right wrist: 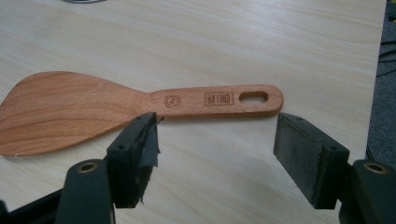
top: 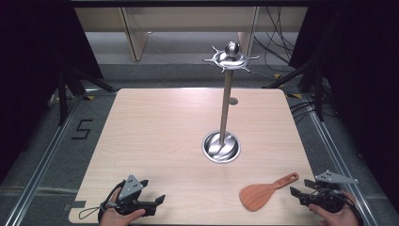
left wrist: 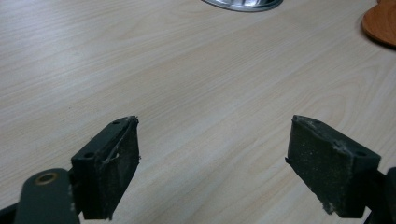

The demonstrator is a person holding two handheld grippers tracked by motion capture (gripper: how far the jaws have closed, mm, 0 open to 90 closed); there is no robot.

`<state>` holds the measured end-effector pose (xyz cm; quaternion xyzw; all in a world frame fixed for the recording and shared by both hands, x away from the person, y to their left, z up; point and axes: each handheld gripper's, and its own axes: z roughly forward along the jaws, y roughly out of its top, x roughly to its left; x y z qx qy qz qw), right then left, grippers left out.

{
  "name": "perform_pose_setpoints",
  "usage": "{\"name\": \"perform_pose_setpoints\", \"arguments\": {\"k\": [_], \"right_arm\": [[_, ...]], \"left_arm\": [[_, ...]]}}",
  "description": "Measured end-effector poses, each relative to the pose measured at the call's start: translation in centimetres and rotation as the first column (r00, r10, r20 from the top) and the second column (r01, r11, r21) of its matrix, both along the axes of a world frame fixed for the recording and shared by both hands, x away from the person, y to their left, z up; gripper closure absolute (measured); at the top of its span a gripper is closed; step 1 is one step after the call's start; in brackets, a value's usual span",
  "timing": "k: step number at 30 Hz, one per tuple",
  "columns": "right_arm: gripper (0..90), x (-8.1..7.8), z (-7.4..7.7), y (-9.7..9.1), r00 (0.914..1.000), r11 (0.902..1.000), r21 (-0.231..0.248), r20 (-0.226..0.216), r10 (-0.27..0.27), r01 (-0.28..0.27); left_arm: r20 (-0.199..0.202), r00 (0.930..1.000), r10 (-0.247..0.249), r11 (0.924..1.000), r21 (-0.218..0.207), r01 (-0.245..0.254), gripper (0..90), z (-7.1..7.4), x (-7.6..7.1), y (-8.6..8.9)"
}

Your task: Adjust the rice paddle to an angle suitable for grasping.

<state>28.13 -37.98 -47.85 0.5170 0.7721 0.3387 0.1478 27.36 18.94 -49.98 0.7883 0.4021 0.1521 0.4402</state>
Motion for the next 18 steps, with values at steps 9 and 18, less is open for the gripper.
{"name": "perform_pose_setpoints", "arguments": {"k": [9,18], "right_arm": [[44.6,-0.11,-0.04,0.29,0.9994,0.9998,-0.004,0.029,0.021,-0.021],[81.5,-0.53,0.54,0.07,0.9977,0.9991,-0.037,0.065,0.022,-0.019]], "left_arm": [[0.005,0.9998,-0.021,0.9998,0.009,0.021,16.1,0.0,0.11,0.06],[0.001,1.0,-0.006,1.0,-0.003,0.006,16.4,-0.01,0.11,0.04]]}}
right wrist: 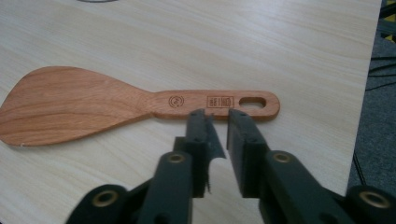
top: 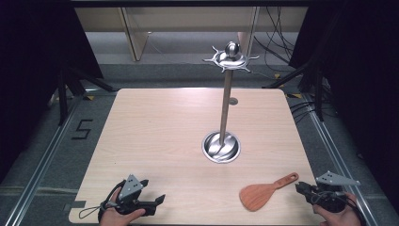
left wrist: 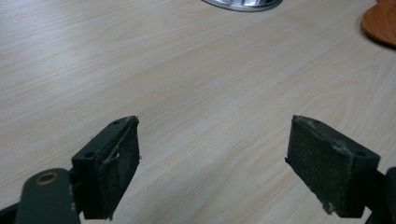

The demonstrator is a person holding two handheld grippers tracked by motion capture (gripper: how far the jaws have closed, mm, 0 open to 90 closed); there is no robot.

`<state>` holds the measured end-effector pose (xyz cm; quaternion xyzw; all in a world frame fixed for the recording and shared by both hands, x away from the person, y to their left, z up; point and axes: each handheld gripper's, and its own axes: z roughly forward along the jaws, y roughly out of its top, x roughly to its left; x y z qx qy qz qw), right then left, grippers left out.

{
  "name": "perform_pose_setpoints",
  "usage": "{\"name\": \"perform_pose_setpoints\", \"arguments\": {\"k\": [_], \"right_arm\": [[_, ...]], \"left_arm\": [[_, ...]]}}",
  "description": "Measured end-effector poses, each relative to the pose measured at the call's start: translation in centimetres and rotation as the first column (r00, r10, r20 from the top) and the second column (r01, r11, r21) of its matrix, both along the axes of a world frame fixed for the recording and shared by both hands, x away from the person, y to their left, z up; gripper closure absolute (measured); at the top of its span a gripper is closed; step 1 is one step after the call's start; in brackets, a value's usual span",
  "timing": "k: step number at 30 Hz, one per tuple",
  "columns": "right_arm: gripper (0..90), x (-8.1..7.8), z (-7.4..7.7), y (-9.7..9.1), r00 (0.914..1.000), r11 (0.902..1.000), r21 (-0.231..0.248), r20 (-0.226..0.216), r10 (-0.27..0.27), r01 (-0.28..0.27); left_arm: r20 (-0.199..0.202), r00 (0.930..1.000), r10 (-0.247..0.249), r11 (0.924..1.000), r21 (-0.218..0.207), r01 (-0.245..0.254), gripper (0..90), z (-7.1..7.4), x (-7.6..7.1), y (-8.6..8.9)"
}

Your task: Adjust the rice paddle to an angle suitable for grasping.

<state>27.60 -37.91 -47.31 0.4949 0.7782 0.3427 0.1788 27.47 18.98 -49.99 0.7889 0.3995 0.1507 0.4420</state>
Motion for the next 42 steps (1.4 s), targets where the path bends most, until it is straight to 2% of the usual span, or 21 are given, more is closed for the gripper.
{"name": "perform_pose_setpoints", "arguments": {"k": [1,2,3,4,7,13,16,17,21,23,25,26,27,28,31,35,38,39,40,41,42], "right_arm": [[84.8,-0.1,0.0,0.3,0.9994,0.9999,0.014,-0.034,-0.008,0.009],[86.4,0.2,-0.3,0.1,0.9996,0.9995,-0.018,-0.002,0.027,-0.027],[87.6,0.2,-0.3,0.3,0.9996,0.9997,-0.018,-0.022,0.018,-0.019],[88.8,0.1,-0.3,0.4,0.9982,0.9996,-0.027,-0.059,0.008,-0.01],[90.0,0.6,-0.7,0.7,0.9984,0.9992,-0.039,-0.057,0.0,-0.002],[90.0,1.8,-1.2,1.1,0.9978,0.9982,-0.058,-0.063,-0.022,0.019],[90.0,2.3,-1.5,1.3,0.9937,0.9979,-0.055,-0.105,-0.04,0.034],[90.0,2.5,-1.6,1.1,0.9959,0.9965,-0.081,-0.087,-0.026,0.019],[90.0,2.9,-1.9,1.0,0.9964,0.9971,-0.068,-0.075,-0.04,0.035],[90.0,3.3,-1.8,1.2,0.9937,0.9968,-0.067,-0.101,-0.049,0.042],[90.0,3.6,-2.0,1.3,0.9935,0.9969,-0.068,-0.103,-0.047,0.04],[90.0,3.9,-2.2,1.3,0.9968,0.9965,-0.079,-0.072,-0.034,0.029],[90.0,3.9,-2.2,1.3,0.9968,0.9965,-0.079,-0.072,-0.034,0.029],[89.8,4.3,-2.1,1.5,0.996,0.9957,-0.089,-0.082,-0.034,0.026],[89.2,4.8,-2.2,1.9,0.9968,0.9969,-0.075,-0.074,-0.03,0.025],[88.0,6.1,-2.0,2.8,0.9981,0.9903,-0.137,-0.06,0.013,-0.021],[87.8,6.5,-2.0,3.3,0.998,0.9884,-0.149,-0.059,0.023,-0.032],[87.8,6.7,-1.9,3.7,0.9979,0.9895,-0.141,-0.061,0.021,-0.03],[87.5,7.2,-1.8,4.2,0.9976,0.9861,-0.161,-0.062,0.032,-0.042],[87.5,7.4,-1.9,4.5,0.9977,0.984,-0.17,-0.05,0.047,-0.055],[87.3,7.5,-1.8,4.8,0.9971,0.9837,-0.171,-0.059,0.047,-0.057]], "left_arm": [[0.001,1.0,0.0,1.0,-0.008,0.0,16.5,0.0,0.0,-0.1],[0.008,0.9999,-0.008,1.0,0.001,0.008,16.6,0.0,0.1,0.0],[0.009,0.9999,-0.007,0.9999,-0.007,0.007,16.7,0.0,0.1,0.0],[0.0,0.9998,-0.021,0.9993,0.03,0.021,16.8,0.1,0.1,0.2],[-0.001,1.0,0.002,0.9999,-0.014,-0.002,16.8,-0.1,0.1,0.0],[-0.011,0.9999,-0.004,1.0,-0.008,0.004,16.9,0.0,0.1,0.0],[0.002,0.9999,-0.012,0.9999,-0.004,0.012,16.9,0.0,0.2,0.1],[0.003,0.9999,-0.012,0.9999,-0.002,0.012,16.9,0.0,0.3,0.1],[0.004,1.0,-0.009,0.9998,-0.015,0.009,16.9,0.0,0.2,0.0],[0.007,1.0,-0.007,0.9999,-0.014,0.007,16.9,0.1,0.2,0.0],[0.01,0.9998,-0.016,0.9998,0.015,0.015,16.9,0.1,0.3,0.1],[0.014,0.9997,-0.022,0.9995,0.024,0.021,17.0,0.1,0.3,0.2],[0.014,0.9997,-0.022,0.9995,0.024,0.021,17.0,0.1,0.3,0.2],[0.007,0.9999,-0.011,0.9998,-0.017,0.011,17.0,0.0,0.3,0.0],[0.004,0.9999,-0.015,0.9999,-0.003,0.015,17.0,0.0,0.3,0.1],[0.003,1.0,-0.008,0.9999,-0.014,0.008,17.0,0.0,0.3,0.0],[-0.005,1.0,-0.003,0.9999,-0.016,0.003,17.0,-0.1,0.2,0.0],[-0.002,1.0,-0.005,1.0,-0.008,0.005,17.0,0.0,0.3,0.0],[0.018,0.9994,-0.03,0.999,0.035,0.029,17.0,0.0,0.5,0.3],[0.018,0.9994,-0.03,0.999,0.035,0.029,17.0,0.0,0.5,0.3],[-0.001,0.9999,-0.015,0.9999,0.001,0.015,17.0,0.0,0.3,0.1]]}}
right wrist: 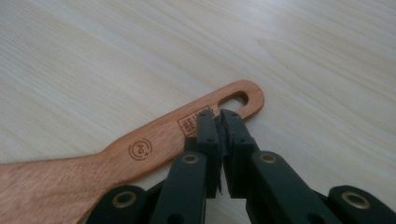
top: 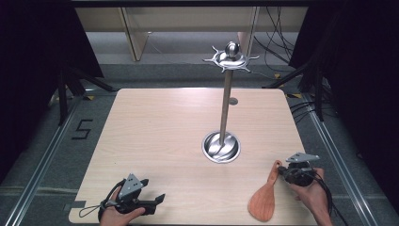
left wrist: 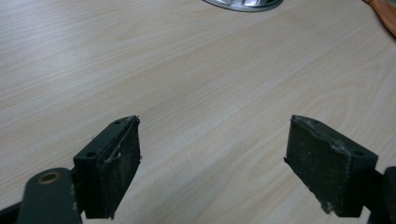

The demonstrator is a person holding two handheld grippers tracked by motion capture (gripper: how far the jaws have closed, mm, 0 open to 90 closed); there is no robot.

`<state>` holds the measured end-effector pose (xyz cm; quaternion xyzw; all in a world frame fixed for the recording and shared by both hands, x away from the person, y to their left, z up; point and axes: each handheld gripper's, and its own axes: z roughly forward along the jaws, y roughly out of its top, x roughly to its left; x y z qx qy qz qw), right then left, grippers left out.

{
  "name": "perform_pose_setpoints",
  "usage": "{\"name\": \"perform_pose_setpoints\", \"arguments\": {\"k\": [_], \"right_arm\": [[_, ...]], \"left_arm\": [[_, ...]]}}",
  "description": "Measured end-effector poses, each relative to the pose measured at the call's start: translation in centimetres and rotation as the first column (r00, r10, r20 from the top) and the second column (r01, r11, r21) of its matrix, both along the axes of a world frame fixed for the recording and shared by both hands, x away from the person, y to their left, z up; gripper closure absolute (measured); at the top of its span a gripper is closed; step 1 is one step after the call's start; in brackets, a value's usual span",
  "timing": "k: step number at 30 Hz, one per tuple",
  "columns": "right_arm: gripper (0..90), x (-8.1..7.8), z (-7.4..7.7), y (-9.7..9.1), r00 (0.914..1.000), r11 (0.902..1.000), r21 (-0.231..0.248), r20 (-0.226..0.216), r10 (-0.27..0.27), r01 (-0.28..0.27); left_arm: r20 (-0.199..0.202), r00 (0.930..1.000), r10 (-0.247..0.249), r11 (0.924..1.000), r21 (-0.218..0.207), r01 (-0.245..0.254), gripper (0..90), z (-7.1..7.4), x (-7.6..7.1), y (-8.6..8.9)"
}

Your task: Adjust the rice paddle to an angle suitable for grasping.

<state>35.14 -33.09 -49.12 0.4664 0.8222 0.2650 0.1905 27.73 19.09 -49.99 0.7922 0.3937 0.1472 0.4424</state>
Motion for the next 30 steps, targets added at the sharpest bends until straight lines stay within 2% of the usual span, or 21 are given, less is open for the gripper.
{"name": "perform_pose_setpoints", "arguments": {"k": [2,4,5,9,10,12,13,16,17,19,21,22,23,24,26,27,28,30], "right_arm": [[87.0,0.4,0.0,0.7,1.0,1.0,-0.002,0.0,0.009,-0.009],[86.9,0.6,0.0,0.9,0.9996,0.9995,-0.017,0.005,0.026,-0.026],[86.9,0.9,0.1,1.7,0.9991,0.9988,-0.025,0.006,0.042,-0.042],[86.5,1.3,0.1,3.0,0.9986,0.9982,-0.029,-0.003,0.052,-0.052],[86.3,1.5,0.0,3.3,0.9975,0.9967,-0.04,0.0,0.071,-0.071],[86.2,1.7,0.1,4.1,0.997,0.9962,-0.041,-0.011,0.077,-0.077],[85.9,2.0,0.0,4.6,0.9949,0.9933,-0.056,-0.009,0.1,-0.101],[85.1,2.1,0.0,5.0,0.9938,0.9923,-0.056,-0.018,0.11,-0.111],[83.8,2.2,0.0,5.3,0.9934,0.9927,-0.048,-0.036,0.109,-0.111],[79.8,2.4,0.1,5.5,0.993,0.9919,-0.052,-0.03,0.114,-0.116],[72.4,2.4,0.6,5.7,0.9957,0.9958,-0.035,-0.041,0.083,-0.085],[69.3,2.4,1.0,5.6,0.997,0.9971,-0.025,-0.033,0.071,-0.072],[69.3,2.4,1.0,5.6,0.997,0.9971,-0.025,-0.033,0.071,-0.072],[63.2,2.4,1.3,5.5,0.9966,0.998,-0.008,-0.055,0.062,-0.062],[60.2,2.4,1.4,5.5,0.9959,0.998,-0.003,-0.066,0.062,-0.063],[52.5,2.1,1.3,6.0,0.9959,0.999,0.041,-0.088,0.019,-0.016],[52.5,2.1,1.3,6.0,0.9959,0.999,0.041,-0.088,0.019,-0.016],[47.4,2.2,1.5,6.1,0.9918,0.9989,0.017,-0.12,0.044,-0.043]], "left_arm": [[0.001,1.0,0.006,0.9999,-0.013,-0.006,17.0,0.0,0.0,-0.1],[0.002,1.0,0.006,0.9999,-0.011,-0.006,17.0,0.0,0.0,-0.1],[-0.004,1.0,0.004,1.0,0.0,-0.004,17.1,0.0,0.0,0.0],[0.003,1.0,0.005,0.9999,-0.012,-0.005,17.1,0.0,0.0,-0.1],[0.003,1.0,0.002,1.0,-0.009,-0.002,17.1,0.0,0.0,0.0],[0.004,1.0,0.003,0.9999,-0.011,-0.003,17.1,0.0,0.0,0.0],[0.004,1.0,0.001,1.0,-0.004,-0.001,17.1,0.0,0.0,0.0],[0.005,1.0,-0.005,1.0,0.005,0.005,17.1,0.0,0.0,0.1],[0.004,1.0,-0.003,1.0,0.003,0.003,17.1,0.0,0.0,0.1],[-0.009,0.9999,0.009,1.0,0.0,-0.009,17.1,0.0,0.0,0.1],[0.006,1.0,-0.005,1.0,0.001,0.005,17.1,0.0,0.0,0.1],[0.0,1.0,0.002,1.0,-0.006,-0.002,17.1,0.0,0.0,0.1],[0.007,1.0,-0.007,1.0,0.001,0.007,17.1,0.0,0.1,0.1],[0.008,0.9999,-0.007,1.0,-0.003,0.007,17.1,0.0,0.1,0.1],[0.008,0.9999,-0.008,1.0,-0.002,0.008,17.1,0.0,0.1,0.2],[0.008,0.9999,-0.007,1.0,-0.002,0.007,17.0,0.0,0.1,0.2],[0.005,1.0,-0.006,1.0,0.001,0.006,17.0,0.0,0.1,0.2],[0.008,0.9999,-0.006,1.0,-0.002,0.006,17.1,0.0,0.1,0.2]]}}
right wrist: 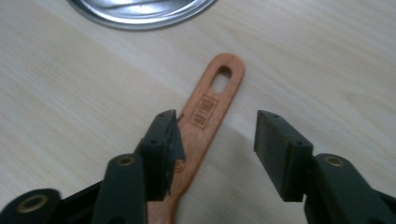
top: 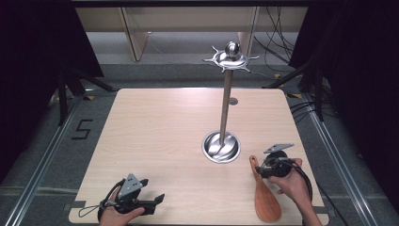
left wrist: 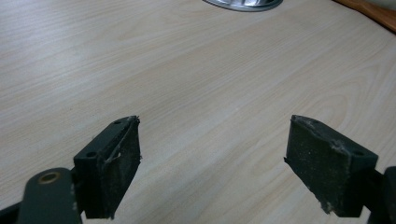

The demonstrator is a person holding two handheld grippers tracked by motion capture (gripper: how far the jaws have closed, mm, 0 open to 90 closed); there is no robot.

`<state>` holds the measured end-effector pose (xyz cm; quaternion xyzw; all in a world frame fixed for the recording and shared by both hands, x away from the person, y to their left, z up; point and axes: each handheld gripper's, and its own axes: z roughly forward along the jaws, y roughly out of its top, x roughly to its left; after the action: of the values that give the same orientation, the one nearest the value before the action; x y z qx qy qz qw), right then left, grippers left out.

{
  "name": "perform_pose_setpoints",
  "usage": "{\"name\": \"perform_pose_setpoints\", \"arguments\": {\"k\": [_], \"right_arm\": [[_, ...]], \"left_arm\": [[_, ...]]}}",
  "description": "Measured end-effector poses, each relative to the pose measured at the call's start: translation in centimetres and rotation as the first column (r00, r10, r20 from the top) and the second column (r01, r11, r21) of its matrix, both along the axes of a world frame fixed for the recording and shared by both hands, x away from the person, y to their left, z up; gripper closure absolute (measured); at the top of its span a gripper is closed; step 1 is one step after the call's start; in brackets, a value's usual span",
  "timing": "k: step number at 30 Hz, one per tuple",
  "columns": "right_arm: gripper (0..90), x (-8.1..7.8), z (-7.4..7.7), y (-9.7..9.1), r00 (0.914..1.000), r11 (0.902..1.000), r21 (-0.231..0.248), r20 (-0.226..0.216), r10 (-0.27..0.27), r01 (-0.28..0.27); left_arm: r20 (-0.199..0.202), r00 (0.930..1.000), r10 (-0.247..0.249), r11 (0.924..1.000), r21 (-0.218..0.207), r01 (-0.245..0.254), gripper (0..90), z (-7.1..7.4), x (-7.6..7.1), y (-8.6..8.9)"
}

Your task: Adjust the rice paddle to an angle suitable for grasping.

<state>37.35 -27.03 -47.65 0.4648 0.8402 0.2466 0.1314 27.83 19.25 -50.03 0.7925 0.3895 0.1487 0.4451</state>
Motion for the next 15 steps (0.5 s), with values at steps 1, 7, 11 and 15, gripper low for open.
{"name": "perform_pose_setpoints", "arguments": {"k": [1,7,11,15], "right_arm": [[42.9,0.0,-0.2,0.4,0.9993,1.0,-0.006,-0.037,0.007,-0.007],[35.8,0.3,-0.7,1.0,0.9964,0.9992,-0.037,-0.084,0.011,-0.014],[37.2,0.5,-0.9,1.3,0.9937,0.9971,-0.075,-0.112,0.009,-0.018],[47.1,0.7,-0.7,1.6,0.9912,0.9949,-0.085,-0.125,0.044,-0.054]], "left_arm": [[-0.004,1.0,0.0,1.0,0.005,0.0,17.0,0.1,0.0,0.0],[-0.006,1.0,-0.002,1.0,0.009,0.002,17.0,0.1,0.0,0.0],[-0.006,1.0,-0.003,1.0,0.004,0.003,17.0,0.0,0.0,0.0],[-0.004,1.0,-0.003,1.0,0.002,0.003,17.0,0.0,0.0,0.0]]}}
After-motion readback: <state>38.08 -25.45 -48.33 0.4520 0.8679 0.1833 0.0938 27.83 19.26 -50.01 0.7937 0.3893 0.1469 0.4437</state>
